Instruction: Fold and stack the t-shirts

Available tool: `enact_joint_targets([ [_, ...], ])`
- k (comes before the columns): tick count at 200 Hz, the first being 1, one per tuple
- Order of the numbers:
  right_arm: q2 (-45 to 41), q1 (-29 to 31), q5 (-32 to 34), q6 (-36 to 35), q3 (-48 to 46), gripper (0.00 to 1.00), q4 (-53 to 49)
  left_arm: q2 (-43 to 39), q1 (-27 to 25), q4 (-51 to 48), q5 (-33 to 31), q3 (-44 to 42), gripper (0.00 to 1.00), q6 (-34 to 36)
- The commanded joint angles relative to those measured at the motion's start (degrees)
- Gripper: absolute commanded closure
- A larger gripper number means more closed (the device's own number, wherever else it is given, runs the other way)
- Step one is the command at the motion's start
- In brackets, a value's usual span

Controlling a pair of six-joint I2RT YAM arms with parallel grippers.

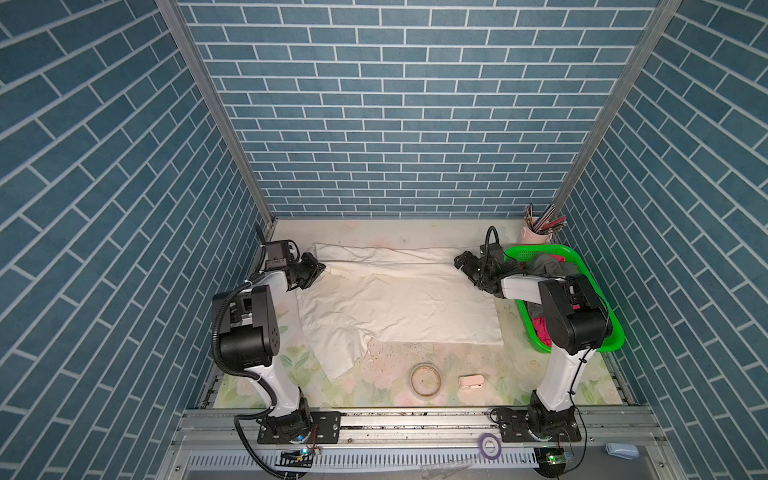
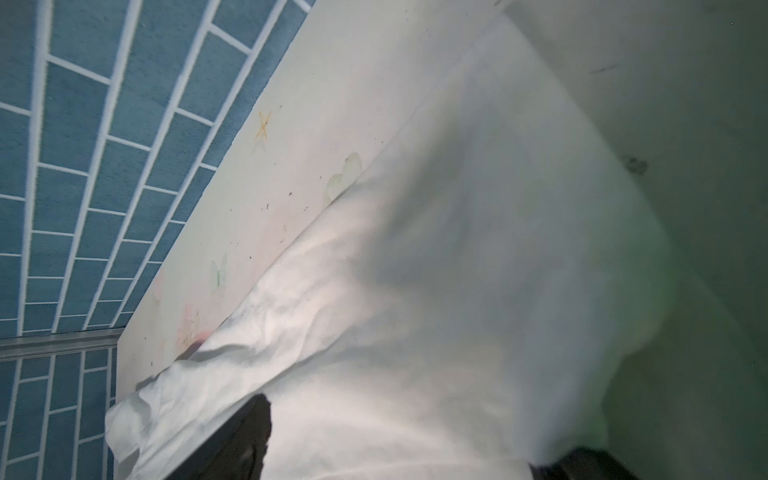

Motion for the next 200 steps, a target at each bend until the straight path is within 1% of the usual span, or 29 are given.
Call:
enact_joint_targets([
  [1, 0.49, -0.22, 2.62, 3.86, 1.08, 0.07, 0.03, 0.64, 0.36, 0.21, 0.56, 0.43, 1.0, 0.39],
  [14, 0.39, -0.73, 4.27, 4.19, 1.5, 0.07, -0.64, 0.64, 0.36, 0.21, 0.56, 0.42, 1.0, 0.48],
  [39, -0.31, -1.34, 10.61, 4.15, 2.23, 0.07, -1.74, 0.64, 0.36, 0.21, 0.73, 0.34, 1.0, 0.48],
  [48, -0.4, -1.85, 11.86, 5.44, 2.1, 0.08, -0.8, 0.64, 0.36, 0.21, 0.73, 0.24, 1.0, 0.48],
  [62, -0.27, -2.7, 11.77, 6.92, 0.76, 0.08, 3.58, 0.64, 0.37, 0.21, 0.88, 0.17, 1.0, 0.56],
  [72, -0.13, -3.18, 10.6, 6.37, -0.15, 0.09, 7.51, 0.64, 0.36, 0.21, 0.99, 0.09, 1.0, 0.57],
  [86, -0.54, -3.3, 11.26, 6.57, -0.05, 0.09, 7.83, 0.57, 0.44, 0.21, 0.99, 0.12, 1.0, 0.65],
  [120, -2.12, -3.3, 14.31, 5.52, 2.0, 0.12, 3.12, 0.73, 0.58, 0.27, 1.08, 0.17, 1.0, 0.66],
  [154, -3.11, -2.59, 15.26, 2.81, 5.18, 0.12, -1.41, 0.73, 0.53, 0.54, 1.26, -0.08, 1.0, 0.57],
  [185, -6.36, 0.7, 23.91, -0.59, 8.99, 0.12, -9.81, 0.46, 0.58, 0.61, 1.17, -0.32, 1.0, 0.57],
  [200, -7.43, 1.7, 26.39, -2.04, 10.36, 0.11, -11.46, 0.38, 0.46, 0.91, 1.26, -0.46, 1.0, 0.39],
])
